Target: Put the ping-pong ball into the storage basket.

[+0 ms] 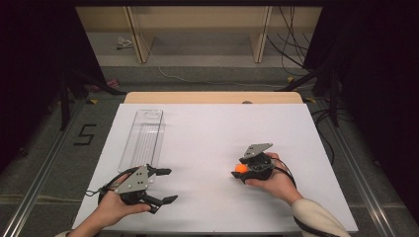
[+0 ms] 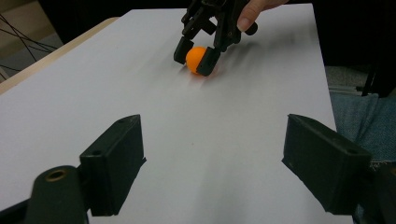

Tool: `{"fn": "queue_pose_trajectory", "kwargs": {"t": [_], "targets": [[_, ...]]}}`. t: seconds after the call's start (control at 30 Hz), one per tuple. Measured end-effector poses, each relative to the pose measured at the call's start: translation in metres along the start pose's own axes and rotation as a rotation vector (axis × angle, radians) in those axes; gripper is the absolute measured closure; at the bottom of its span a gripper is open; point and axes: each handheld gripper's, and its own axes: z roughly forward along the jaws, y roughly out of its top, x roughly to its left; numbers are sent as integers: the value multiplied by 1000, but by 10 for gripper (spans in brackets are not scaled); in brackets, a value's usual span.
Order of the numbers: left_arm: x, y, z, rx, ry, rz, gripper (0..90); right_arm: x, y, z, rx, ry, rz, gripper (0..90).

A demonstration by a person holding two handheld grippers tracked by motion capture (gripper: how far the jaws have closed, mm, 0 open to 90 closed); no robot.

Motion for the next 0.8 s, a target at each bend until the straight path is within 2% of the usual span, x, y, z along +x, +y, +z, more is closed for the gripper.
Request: {"fn": "queue_pose_trajectory", "kwargs": {"t": [0.33,0.8], "targets": [[0,0,0,0,0,0,199,0,0,-1,11,10,-5,507],[0,0,0,0,1,1,199,1,1,-1,14,9,-5,510]]}}
